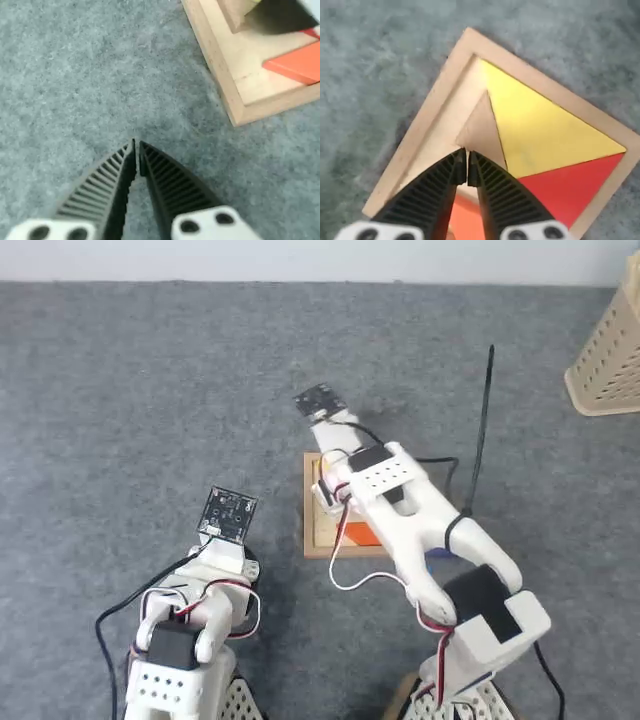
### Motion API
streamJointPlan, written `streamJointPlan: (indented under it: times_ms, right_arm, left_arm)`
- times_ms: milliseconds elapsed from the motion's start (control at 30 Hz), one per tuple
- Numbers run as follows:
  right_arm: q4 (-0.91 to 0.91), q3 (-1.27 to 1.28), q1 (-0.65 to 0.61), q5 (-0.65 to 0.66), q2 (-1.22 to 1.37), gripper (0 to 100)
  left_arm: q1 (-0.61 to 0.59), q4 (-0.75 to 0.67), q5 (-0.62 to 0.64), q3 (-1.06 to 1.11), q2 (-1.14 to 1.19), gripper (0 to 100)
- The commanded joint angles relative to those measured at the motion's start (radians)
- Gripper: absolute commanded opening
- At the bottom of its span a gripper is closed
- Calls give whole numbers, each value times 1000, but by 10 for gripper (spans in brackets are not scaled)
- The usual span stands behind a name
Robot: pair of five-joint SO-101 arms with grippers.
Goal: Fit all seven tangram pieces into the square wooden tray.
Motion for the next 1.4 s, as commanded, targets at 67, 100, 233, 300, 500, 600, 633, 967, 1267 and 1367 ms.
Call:
streamJointPlan:
  times_ms: [67,100,233,300,500,600,633,967,1267,1367]
  right_arm:
    - [8,-6,-5,17,-24,6]
    - [8,-9,-4,17,-25,6]
    - [-19,-12,64,12,-45,6]
    - [-42,-11,93,11,-44,6]
    - [-64,-11,97,15,-5,6]
    - [-61,-11,96,17,18,6]
    - [-53,-11,91,17,19,6]
    - [67,-11,-111,12,-31,6]
    - [-39,-9,-54,9,-136,6]
    - [-104,-6,-22,9,-117,6]
  left_arm:
    - [-3,6,8,-18,-20,12]
    - [-3,6,8,-18,-20,12]
    - [-3,6,8,-18,-20,12]
    - [-3,6,8,-18,-20,12]
    - [-3,6,8,-18,-20,12]
    - [-3,6,8,-18,-20,12]
    - [-3,6,8,-18,-20,12]
    - [-3,6,8,-18,-20,12]
    - [-3,6,8,-18,-20,12]
    - [-3,6,8,-18,-20,12]
